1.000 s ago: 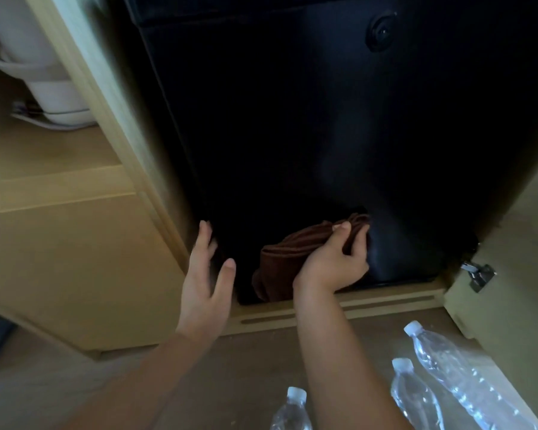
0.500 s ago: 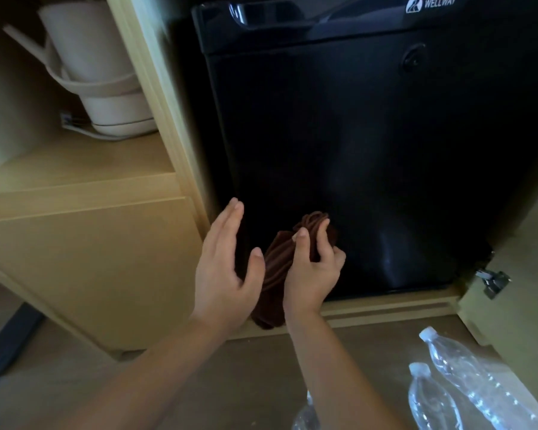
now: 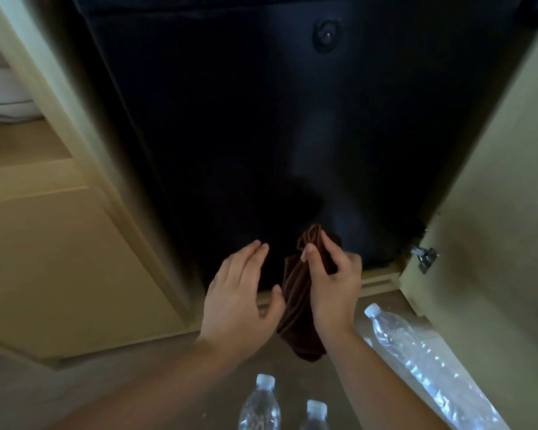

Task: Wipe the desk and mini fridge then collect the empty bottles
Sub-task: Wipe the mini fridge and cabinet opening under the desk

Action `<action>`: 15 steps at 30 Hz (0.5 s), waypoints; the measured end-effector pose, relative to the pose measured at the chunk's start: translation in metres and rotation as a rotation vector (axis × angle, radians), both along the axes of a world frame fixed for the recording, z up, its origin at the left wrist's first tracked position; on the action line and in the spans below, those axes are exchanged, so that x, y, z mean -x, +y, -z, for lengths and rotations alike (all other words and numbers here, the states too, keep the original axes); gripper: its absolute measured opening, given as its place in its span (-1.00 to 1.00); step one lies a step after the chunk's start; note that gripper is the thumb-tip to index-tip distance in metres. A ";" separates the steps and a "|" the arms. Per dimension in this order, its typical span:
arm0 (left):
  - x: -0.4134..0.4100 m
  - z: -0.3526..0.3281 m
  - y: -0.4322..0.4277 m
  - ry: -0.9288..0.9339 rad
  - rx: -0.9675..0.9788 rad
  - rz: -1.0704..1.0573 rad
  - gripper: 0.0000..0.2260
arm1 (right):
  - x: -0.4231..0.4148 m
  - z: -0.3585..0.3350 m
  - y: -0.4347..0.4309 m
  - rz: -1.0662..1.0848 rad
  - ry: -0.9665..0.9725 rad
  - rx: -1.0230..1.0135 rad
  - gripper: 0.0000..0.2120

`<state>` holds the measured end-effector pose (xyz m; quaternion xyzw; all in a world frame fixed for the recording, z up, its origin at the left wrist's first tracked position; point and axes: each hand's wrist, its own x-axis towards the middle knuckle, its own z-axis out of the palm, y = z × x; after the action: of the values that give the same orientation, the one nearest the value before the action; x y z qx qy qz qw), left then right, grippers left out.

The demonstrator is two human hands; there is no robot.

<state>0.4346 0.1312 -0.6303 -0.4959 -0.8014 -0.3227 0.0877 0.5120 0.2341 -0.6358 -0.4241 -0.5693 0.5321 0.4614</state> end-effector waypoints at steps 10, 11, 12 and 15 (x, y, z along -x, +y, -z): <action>-0.021 -0.010 0.058 -0.053 0.016 0.078 -0.53 | -0.026 0.000 0.044 0.054 -0.155 -0.023 -0.71; -0.023 -0.015 0.060 -0.056 0.026 0.087 -0.53 | -0.027 -0.006 0.047 0.051 -0.163 -0.022 -0.71; -0.025 -0.020 0.062 -0.067 0.034 0.090 -0.53 | -0.028 -0.013 0.049 0.054 -0.171 -0.016 -0.71; -0.029 -0.039 0.056 -0.138 0.032 0.059 -0.55 | -0.039 -0.037 0.048 0.128 -0.177 0.043 -0.72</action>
<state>0.4639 0.1870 -0.5912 -0.4972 -0.7956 -0.3458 0.0148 0.5514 0.2826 -0.5988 -0.5145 -0.5681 0.4743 0.4332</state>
